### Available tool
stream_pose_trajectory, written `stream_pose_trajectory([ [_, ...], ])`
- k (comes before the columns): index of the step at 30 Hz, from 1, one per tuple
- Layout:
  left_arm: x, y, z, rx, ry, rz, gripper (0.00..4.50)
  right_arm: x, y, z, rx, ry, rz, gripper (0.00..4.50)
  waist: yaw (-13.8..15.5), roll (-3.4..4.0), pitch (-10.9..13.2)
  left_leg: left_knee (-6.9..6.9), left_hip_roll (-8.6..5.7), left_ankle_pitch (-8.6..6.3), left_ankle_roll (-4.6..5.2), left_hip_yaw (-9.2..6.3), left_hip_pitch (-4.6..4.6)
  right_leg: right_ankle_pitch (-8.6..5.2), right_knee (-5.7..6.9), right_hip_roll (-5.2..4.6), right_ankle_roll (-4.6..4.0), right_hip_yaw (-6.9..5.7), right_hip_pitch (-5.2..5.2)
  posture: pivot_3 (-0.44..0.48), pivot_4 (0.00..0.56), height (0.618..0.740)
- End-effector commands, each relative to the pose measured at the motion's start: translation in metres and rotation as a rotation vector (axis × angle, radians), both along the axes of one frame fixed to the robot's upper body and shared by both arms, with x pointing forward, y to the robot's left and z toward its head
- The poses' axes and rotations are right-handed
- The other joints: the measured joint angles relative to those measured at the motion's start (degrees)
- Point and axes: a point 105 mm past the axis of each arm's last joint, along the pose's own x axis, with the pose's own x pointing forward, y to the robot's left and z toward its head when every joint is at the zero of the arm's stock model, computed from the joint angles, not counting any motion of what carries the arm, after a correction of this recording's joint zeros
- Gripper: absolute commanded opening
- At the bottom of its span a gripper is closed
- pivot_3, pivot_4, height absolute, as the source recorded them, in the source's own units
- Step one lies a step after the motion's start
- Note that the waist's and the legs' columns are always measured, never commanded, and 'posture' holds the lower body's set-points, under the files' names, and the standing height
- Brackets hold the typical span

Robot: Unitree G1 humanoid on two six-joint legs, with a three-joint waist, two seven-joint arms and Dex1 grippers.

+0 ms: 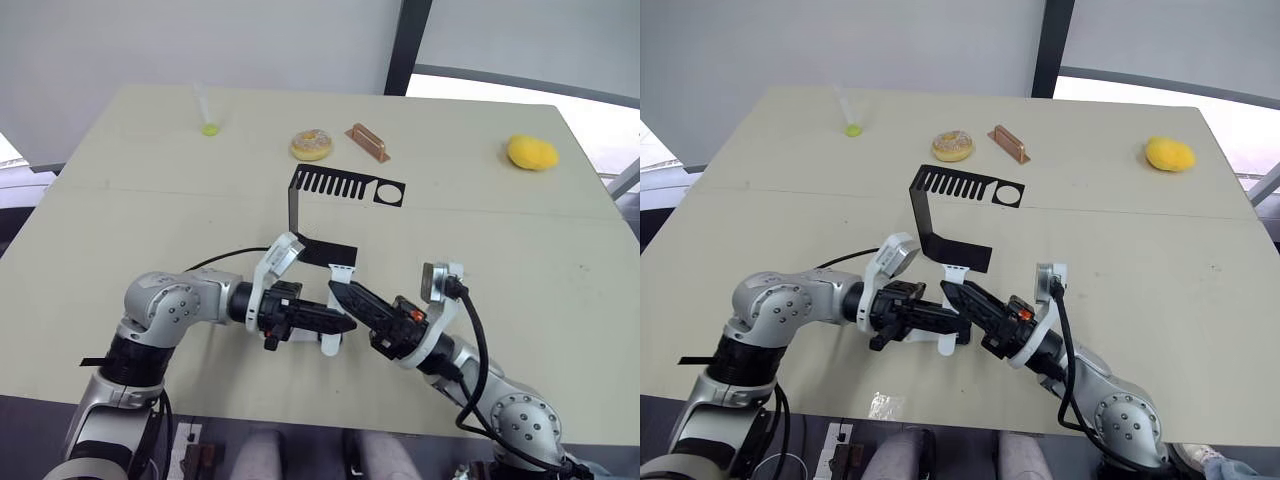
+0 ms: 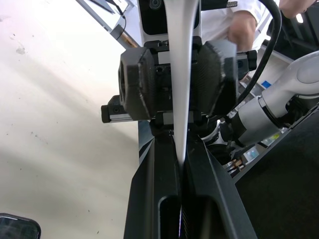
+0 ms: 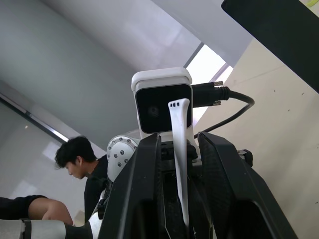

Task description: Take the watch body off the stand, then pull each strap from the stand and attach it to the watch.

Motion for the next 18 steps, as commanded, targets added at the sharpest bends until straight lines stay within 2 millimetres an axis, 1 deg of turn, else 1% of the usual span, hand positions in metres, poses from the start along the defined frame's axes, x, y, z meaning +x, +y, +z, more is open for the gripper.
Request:
stream_pose_trajectory([
  [1, 0.0010, 0.0016, 0.0082, -0.027, -0.030, 0.002, 0.00, -0.0020, -0.0033, 0.0087, 0.045, -0.031, -0.003, 1.18, 0.0, 0.00, 0.0, 0.00, 0.00, 0.00, 0.00, 0.00, 0.00, 0.00, 0.00, 0.00, 0.00, 0.00, 0.00, 0.000, 0.150, 0.740],
  [9, 0.0007, 0.0014, 0.0064, -0.024, -0.034, 0.003, 0.00, 0.0023, -0.0072, 0.0087, 0.049, -0.038, -0.028, 1.18, 0.0, 0.00, 0.0, 0.00, 0.00, 0.00, 0.00, 0.00, 0.00, 0.00, 0.00, 0.00, 0.00, 0.00, 0.00, 0.000, 0.150, 0.740],
  [18, -0.0002, -0.0002, 0.0041, -0.016, -0.039, 0.002, 0.00, -0.0008, -0.0028, 0.0089, 0.038, -0.055, 0.007, 1.18, 0.0, 0.00, 0.0, 0.00, 0.00, 0.00, 0.00, 0.00, 0.00, 0.00, 0.00, 0.00, 0.00, 0.00, 0.00, 0.000, 0.150, 0.740],
])
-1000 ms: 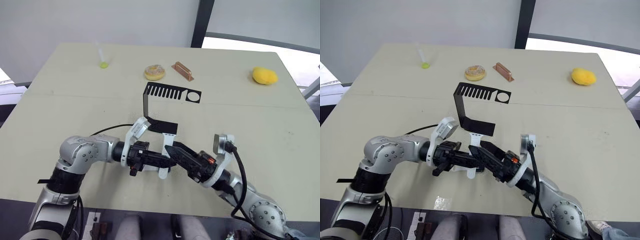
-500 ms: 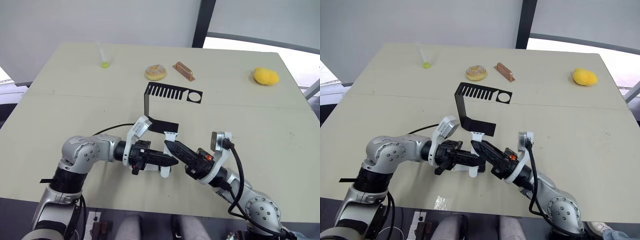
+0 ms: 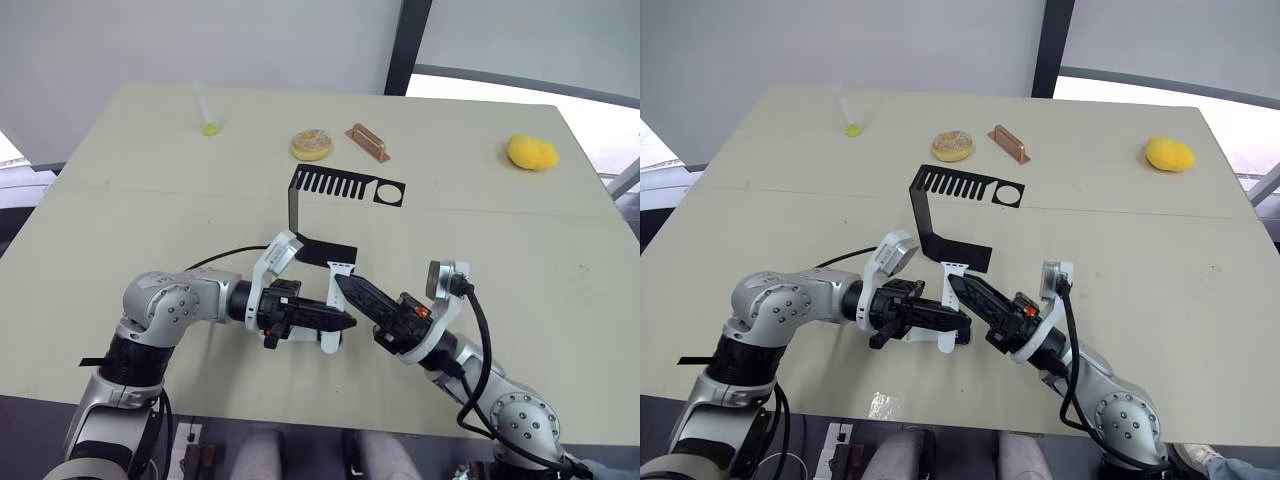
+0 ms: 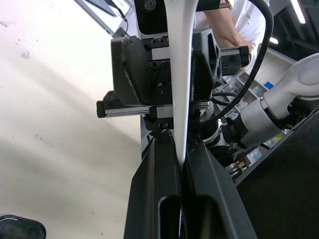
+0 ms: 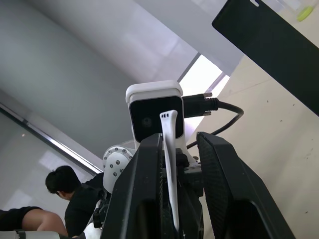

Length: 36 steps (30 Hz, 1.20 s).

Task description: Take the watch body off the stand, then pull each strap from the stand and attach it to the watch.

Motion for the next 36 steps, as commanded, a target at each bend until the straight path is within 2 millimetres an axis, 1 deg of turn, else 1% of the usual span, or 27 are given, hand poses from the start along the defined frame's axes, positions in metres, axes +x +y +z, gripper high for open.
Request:
stream_pose_trajectory([
  [1, -0.002, -0.001, 0.004, -0.016, -0.027, -0.008, 0.00, -0.005, 0.002, 0.006, 0.013, -0.039, 0.033, 1.18, 0.0, 0.00, 0.0, 0.00, 0.00, 0.00, 0.00, 0.00, 0.00, 0.00, 0.00, 0.00, 0.00, 0.00, 0.00, 0.000, 0.150, 0.740],
  [2, -0.002, -0.001, 0.004, -0.016, -0.027, -0.009, 0.00, -0.005, 0.002, 0.006, 0.014, -0.039, 0.034, 1.18, 0.0, 0.00, 0.0, 0.00, 0.00, 0.00, 0.00, 0.00, 0.00, 0.00, 0.00, 0.00, 0.00, 0.00, 0.00, 0.000, 0.150, 0.740],
  [6, -0.001, 0.000, 0.003, -0.011, -0.033, -0.004, 0.00, -0.005, 0.002, 0.007, 0.023, -0.036, 0.034, 0.03, 0.0, 0.00, 0.0, 0.00, 0.00, 0.00, 0.00, 0.00, 0.00, 0.00, 0.00, 0.00, 0.00, 0.00, 0.00, 0.000, 0.150, 0.740],
  [14, -0.001, 0.000, 0.002, -0.004, -0.045, -0.008, 0.00, -0.007, 0.002, 0.013, 0.074, -0.050, 0.052, 0.03, 0.0, 0.00, 0.0, 0.00, 0.00, 0.00, 0.00, 0.00, 0.00, 0.00, 0.00, 0.00, 0.00, 0.00, 0.00, 0.000, 0.150, 0.740],
  [17, -0.007, 0.000, 0.007, -0.050, -0.056, -0.038, 0.00, -0.009, 0.003, 0.014, 0.077, -0.054, 0.059, 0.03, 0.0, 0.00, 0.0, 0.00, 0.00, 0.00, 0.00, 0.00, 0.00, 0.00, 0.00, 0.00, 0.00, 0.00, 0.00, 0.000, 0.150, 0.740],
  [19, -0.009, 0.000, 0.009, -0.067, -0.093, -0.042, 0.66, -0.010, 0.002, 0.016, 0.075, -0.060, 0.059, 0.00, 0.0, 0.00, 0.0, -0.01, 0.00, 0.00, 0.00, 0.00, 0.00, 0.00, 0.00, 0.00, 0.00, 0.00, 0.00, 0.000, 0.150, 0.740],
  [20, -0.009, 0.001, 0.009, -0.068, -0.139, -0.033, 0.92, -0.010, 0.002, 0.017, 0.068, -0.070, 0.052, 0.00, 0.0, 0.00, 0.0, -0.01, 0.01, 0.00, 0.00, 0.00, 0.00, 0.00, 0.00, 0.00, 0.00, 0.00, 0.00, 0.000, 0.150, 0.740],
  [21, -0.010, 0.003, 0.009, -0.065, -0.183, -0.036, 1.31, -0.010, 0.001, 0.019, 0.056, -0.088, 0.043, 0.00, 0.0, 0.00, 0.0, -0.01, 0.01, 0.00, 0.00, 0.00, 0.00, 0.00, 0.00, 0.00, 0.00, 0.00, 0.00, 0.000, 0.150, 0.740],
  [22, -0.009, 0.008, 0.011, -0.067, -0.247, -0.015, 1.86, -0.010, -0.001, 0.022, 0.030, -0.121, 0.021, 0.00, -0.1, 0.00, 0.0, -0.01, 0.01, 0.00, 0.00, 0.00, 0.00, 0.00, -0.01, 0.00, 0.00, 0.00, 0.00, 0.000, 0.150, 0.740],
  [24, -0.005, 0.017, 0.014, -0.071, -0.339, 0.026, 2.81, -0.010, -0.005, 0.027, -0.012, -0.170, -0.013, 0.00, 0.0, 0.00, 0.0, -0.02, 0.01, 0.00, 0.00, 0.02, 0.00, 0.00, -0.02, 0.00, 0.00, 0.02, -0.01, 0.000, 0.150, 0.740],
  [26, 0.008, 0.037, 0.011, -0.018, -0.581, 0.091, 3.75, -0.010, -0.019, 0.029, -0.122, -0.254, -0.093, 0.00, 0.0, 0.01, 0.0, -0.02, 0.00, 0.00, 0.00, 0.02, 0.01, 0.00, -0.04, -0.01, -0.01, 0.02, -0.02, 0.000, 0.150, 0.740],
  [27, 0.011, 0.046, 0.007, 0.028, -0.663, 0.093, 4.17, -0.011, -0.026, 0.029, -0.185, -0.296, -0.127, 0.00, 0.1, 0.01, 0.0, -0.03, 0.00, 0.00, -0.01, 0.03, 0.01, 0.00, -0.08, -0.02, -0.01, 0.03, -0.01, 0.000, 0.150, 0.740],
  [28, 0.015, 0.056, 0.002, 0.082, -0.754, 0.092, 4.40, -0.012, -0.033, 0.028, -0.252, -0.336, -0.161, 0.00, 0.3, 0.01, 0.0, -0.05, 0.00, 0.00, 0.00, 0.03, 0.00, -0.01, -0.10, -0.01, -0.01, 0.01, -0.01, 0.000, 0.150, 0.740],
  [30, 0.015, 0.069, -0.010, 0.163, -0.843, 0.052, 4.40, -0.015, -0.044, 0.022, -0.360, -0.389, -0.192, 0.00, 0.4, 0.01, 0.0, -0.13, -0.01, 0.00, 0.00, 0.05, 0.01, -0.01, -0.23, -0.01, -0.02, 0.00, 0.01, 0.000, 0.150, 0.740],
  [32, 0.017, 0.079, -0.019, 0.223, -0.896, 0.029, 4.40, -0.018, -0.054, 0.017, -0.445, -0.427, -0.211, 0.00, 0.4, 0.01, 0.0, -0.15, 0.00, -0.03, 0.05, 0.05, -0.01, 0.00, -0.35, -0.03, -0.03, -0.01, 0.04, 0.000, 0.150, 0.740],
  [34, 0.022, 0.090, -0.023, 0.262, -0.897, 0.072, 4.40, -0.020, -0.070, 0.010, -0.537, -0.460, -0.242, 0.00, 0.5, 0.01, 0.0, -0.14, 0.01, -0.07, 0.12, 0.05, -0.09, 0.00, -0.42, -0.04, -0.02, -0.02, 0.05, 0.000, 0.150, 0.740],
  [36, 0.025, 0.109, -0.027, 0.313, -0.893, 0.131, 4.40, -0.021, -0.101, 0.002, -0.647, -0.464, -0.328, 0.00, 0.5, 0.00, 0.0, -0.11, 0.00, -0.11, 0.19, 0.06, -0.14, 0.01, -0.47, -0.05, 0.01, -0.02, 0.05, 0.000, 0.150, 0.740],
])
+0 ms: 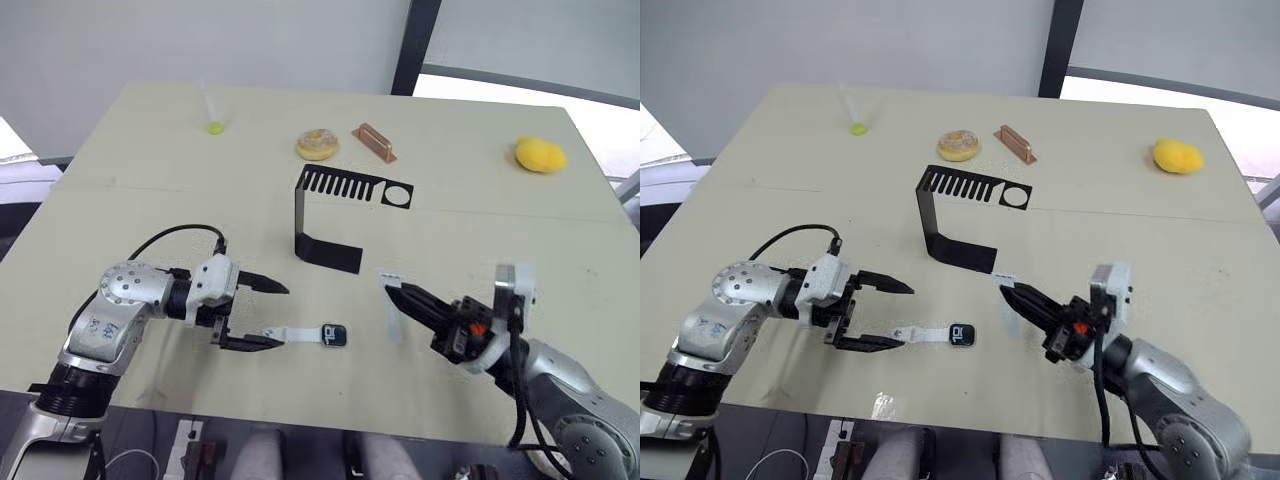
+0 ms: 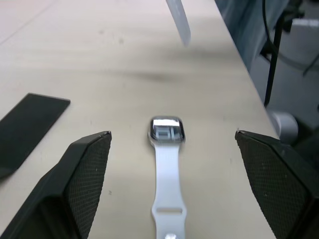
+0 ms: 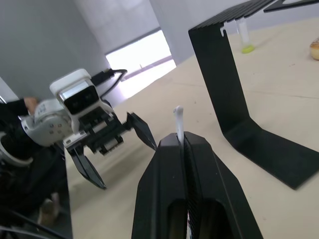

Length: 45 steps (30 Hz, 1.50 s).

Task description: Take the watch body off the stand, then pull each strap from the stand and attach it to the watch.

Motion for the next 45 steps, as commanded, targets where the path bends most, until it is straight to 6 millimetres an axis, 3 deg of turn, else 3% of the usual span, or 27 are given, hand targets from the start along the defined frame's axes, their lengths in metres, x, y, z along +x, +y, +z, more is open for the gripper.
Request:
stream_pose_trajectory([
  [1, 0.005, 0.027, 0.001, 0.036, -0.057, 0.099, 4.40, -0.006, -0.040, 0.003, -0.131, -0.111, -0.109, 0.00, -0.1, -0.01, 0.0, 0.00, 0.00, -0.01, 0.02, 0.01, 0.00, 0.00, -0.01, 0.00, 0.01, 0.00, 0.01, 0.000, 0.150, 0.740],
  [5, -0.003, 0.041, -0.003, 0.041, -0.029, 0.139, 4.40, -0.020, -0.071, -0.012, -0.266, -0.098, -0.155, 0.00, -0.3, -0.01, 0.0, 0.00, 0.03, -0.02, 0.04, 0.05, 0.04, 0.01, 0.03, 0.02, 0.01, 0.01, 0.01, 0.000, 0.150, 0.740],
  [8, -0.007, 0.031, -0.001, 0.013, -0.024, 0.123, 4.40, -0.023, -0.080, -0.015, -0.274, -0.099, -0.192, 0.00, -0.3, -0.01, 0.0, -0.01, 0.04, -0.01, 0.03, 0.07, 0.17, 0.00, 0.16, 0.01, 0.01, 0.05, 0.09, 0.000, 0.150, 0.740],
  [14, -0.002, -0.016, -0.001, -0.001, -0.048, 0.074, 4.40, -0.025, -0.068, -0.018, -0.259, -0.117, -0.163, 0.00, -0.1, 0.00, 0.0, 0.02, 0.01, 0.01, 0.01, 0.05, 0.22, 0.02, 0.20, 0.00, 0.01, 0.04, 0.16, 0.000, 0.150, 0.740],
  [17, -0.001, -0.040, -0.011, 0.046, -0.039, 0.040, 4.40, -0.023, -0.059, -0.019, -0.243, -0.121, -0.140, 0.00, -0.1, 0.00, 0.0, 0.05, -0.01, 0.01, 0.01, 0.05, 0.16, 0.03, 0.20, 0.03, 0.04, 0.04, 0.13, 0.000, 0.150, 0.740],
  [21, 0.005, -0.056, -0.036, 0.132, -0.043, 0.045, 4.40, -0.019, -0.051, -0.020, -0.228, -0.129, -0.118, 0.00, -0.3, 0.00, 0.0, 0.12, 0.00, 0.03, -0.02, 0.13, 0.20, 0.03, 0.29, 0.13, 0.04, 0.14, 0.11, 0.000, 0.150, 0.740],
  [25, 0.011, -0.070, -0.039, 0.091, -0.042, 0.078, 4.40, -0.019, -0.048, -0.021, -0.228, -0.128, -0.093, 0.00, -0.1, 0.00, 0.0, 0.14, 0.02, 0.06, -0.06, 0.14, 0.24, 0.02, 0.41, 0.18, 0.04, 0.17, 0.08, 0.000, 0.150, 0.740],
  [38, 0.009, -0.080, -0.064, 0.195, -0.094, 0.039, 4.40, -0.016, -0.043, -0.024, -0.230, -0.126, -0.089, 0.00, 0.0, 0.00, 0.0, 0.28, 0.00, 0.06, -0.06, 0.12, 0.25, 0.02, 0.49, 0.15, 0.04, 0.16, 0.12, 0.000, 0.150, 0.740],
  [45, 0.001, -0.074, -0.075, 0.198, 0.011, 0.075, 4.40, -0.013, -0.040, -0.025, -0.223, -0.125, -0.076, 0.00, 0.1, -0.02, -0.1, 0.36, -0.01, 0.04, -0.03, 0.11, 0.27, 0.02, 0.49, 0.11, 0.06, 0.15, 0.19, 0.000, 0.150, 0.740],
])
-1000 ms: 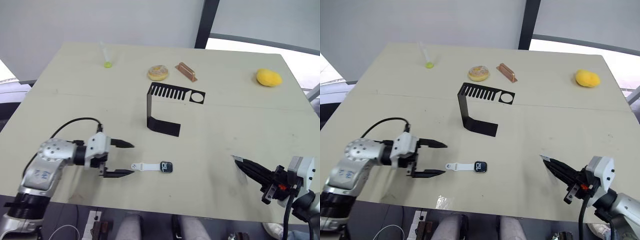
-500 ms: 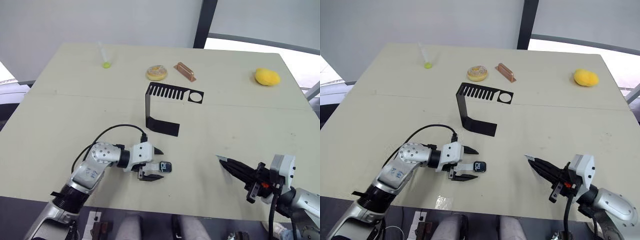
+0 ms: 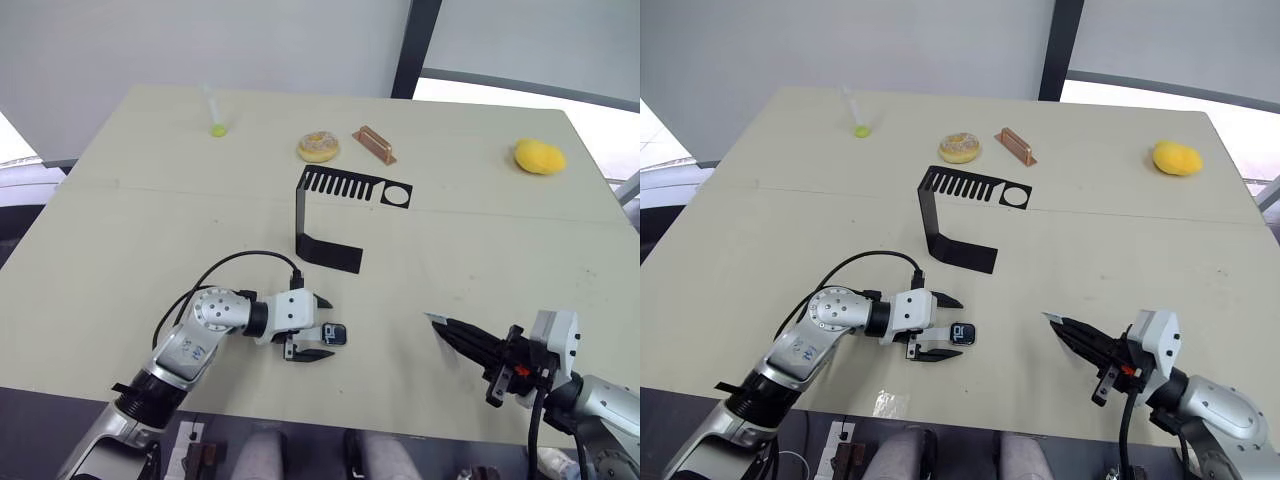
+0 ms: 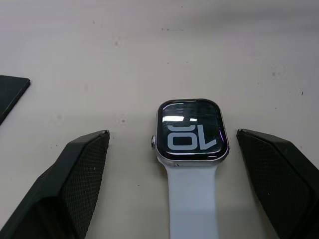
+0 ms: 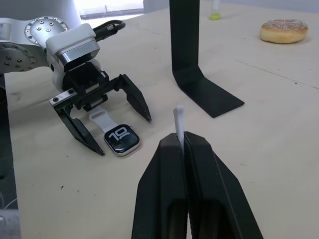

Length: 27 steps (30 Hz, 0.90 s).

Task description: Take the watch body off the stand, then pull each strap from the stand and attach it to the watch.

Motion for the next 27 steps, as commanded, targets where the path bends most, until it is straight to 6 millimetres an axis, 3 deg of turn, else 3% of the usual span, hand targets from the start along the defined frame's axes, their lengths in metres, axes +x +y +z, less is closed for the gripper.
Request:
stream_pose_trajectory([
  [1, -0.010, 0.006, -0.020, 0.057, 0.088, 0.004, 4.40, 0.001, 0.001, 0.006, 0.011, -0.029, 0.003, 0.00, 0.0, 0.00, 0.0, 0.00, 0.00, 0.00, 0.00, 0.00, 0.00, 0.00, 0.00, 0.00, 0.00, 0.00, 0.00, 0.000, 0.150, 0.740],
  [18, -0.011, -0.001, -0.032, 0.030, 0.217, 0.004, 4.40, 0.001, 0.002, 0.002, 0.026, -0.014, 0.008, 0.00, 0.2, 0.00, -0.3, 0.05, -0.01, -0.01, 0.01, -0.02, 0.06, 0.00, 0.02, 0.01, 0.00, -0.01, 0.08, 0.000, 0.150, 0.740],
  [21, -0.010, 0.000, -0.034, 0.020, 0.226, 0.021, 3.63, 0.000, 0.001, 0.001, 0.026, -0.013, 0.007, 0.00, 0.5, 0.02, -0.4, 0.07, -0.01, -0.02, 0.03, -0.02, 0.09, 0.00, 0.01, 0.01, 0.00, -0.01, 0.11, 0.000, 0.150, 0.740],
  [25, -0.009, -0.001, -0.037, 0.017, 0.231, 0.024, 1.72, -0.002, 0.001, -0.001, 0.026, -0.004, 0.012, 0.00, 0.7, 0.12, -0.6, 0.07, 0.00, -0.02, 0.04, -0.02, 0.09, 0.00, 0.01, 0.03, 0.01, -0.01, 0.11, 0.000, 0.150, 0.740],
  [27, -0.009, -0.002, -0.038, 0.016, 0.236, 0.018, 1.58, -0.002, 0.002, -0.002, 0.027, -0.002, 0.016, 0.00, 0.9, 0.23, -0.6, 0.07, 0.00, -0.03, 0.04, -0.01, 0.09, 0.00, 0.01, 0.02, 0.01, 0.00, 0.11, 0.000, 0.150, 0.740],
])
